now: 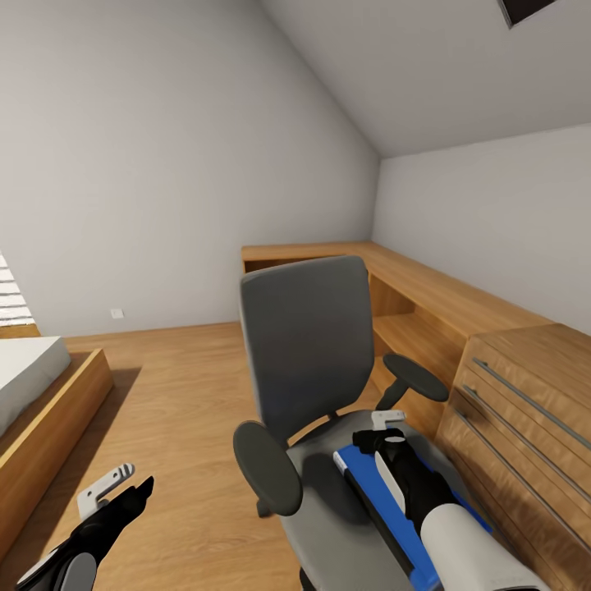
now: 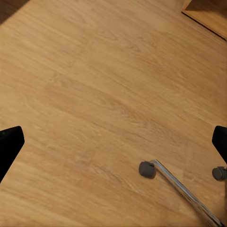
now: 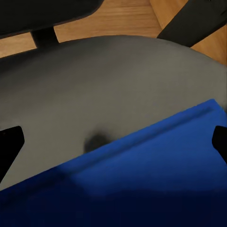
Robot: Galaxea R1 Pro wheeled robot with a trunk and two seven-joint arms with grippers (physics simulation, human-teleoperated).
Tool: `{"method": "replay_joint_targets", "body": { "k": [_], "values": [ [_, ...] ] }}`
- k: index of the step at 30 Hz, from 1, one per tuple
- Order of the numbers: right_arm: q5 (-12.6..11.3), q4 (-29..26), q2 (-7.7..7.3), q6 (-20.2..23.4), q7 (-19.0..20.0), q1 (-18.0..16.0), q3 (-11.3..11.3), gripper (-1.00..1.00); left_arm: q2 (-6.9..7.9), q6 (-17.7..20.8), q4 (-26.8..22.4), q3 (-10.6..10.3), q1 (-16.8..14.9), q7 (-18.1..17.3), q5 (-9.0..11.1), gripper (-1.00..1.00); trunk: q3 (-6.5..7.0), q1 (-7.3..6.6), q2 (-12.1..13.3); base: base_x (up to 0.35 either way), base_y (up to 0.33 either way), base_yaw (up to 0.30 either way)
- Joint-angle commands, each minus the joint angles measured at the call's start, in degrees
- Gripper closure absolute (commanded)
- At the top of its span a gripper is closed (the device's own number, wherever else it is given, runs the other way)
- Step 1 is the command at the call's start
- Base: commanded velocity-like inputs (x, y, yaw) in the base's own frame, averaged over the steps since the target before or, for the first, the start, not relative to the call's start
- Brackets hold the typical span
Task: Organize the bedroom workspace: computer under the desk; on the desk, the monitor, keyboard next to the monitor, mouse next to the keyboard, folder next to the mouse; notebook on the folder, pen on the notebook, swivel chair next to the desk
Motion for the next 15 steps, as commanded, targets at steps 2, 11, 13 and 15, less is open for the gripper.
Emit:
{"method": "replay_joint_targets", "body": {
  "k": [2, 11, 13, 15],
  "values": [
    [-0.10, 0.43, -0.03, 0.38, -0.27, 0.02, 0.17, -1.00, -0.04, 0.25, -0.09, 0.05, -0.04, 0.41, 0.63, -1.00, -0.26, 0.23, -0.43, 0.000, 0.000, 0.000],
    [-0.10, 0.43, -0.03, 0.38, -0.27, 0.02, 0.17, -1.00, -0.04, 0.27, -0.09, -0.03, -0.04, 0.41, 0.61, -1.00, -0.80, 0.88, -1.64, 0.000, 0.000, 0.000],
    [-0.10, 0.43, -0.03, 0.38, -0.27, 0.02, 0.17, -1.00, -0.04, 0.30, -0.09, 0.01, -0.04, 0.41, 0.64, -1.00, -0.80, 0.88, -1.64, 0.000, 0.000, 0.000],
    [-0.10, 0.43, -0.03, 0.38, -0.27, 0.02, 0.15, -1.00, -0.04, 0.29, -0.09, 0.03, -0.04, 0.41, 0.64, -1.00, -0.80, 0.88, -1.64, 0.000, 0.000, 0.000]
  ]
}}
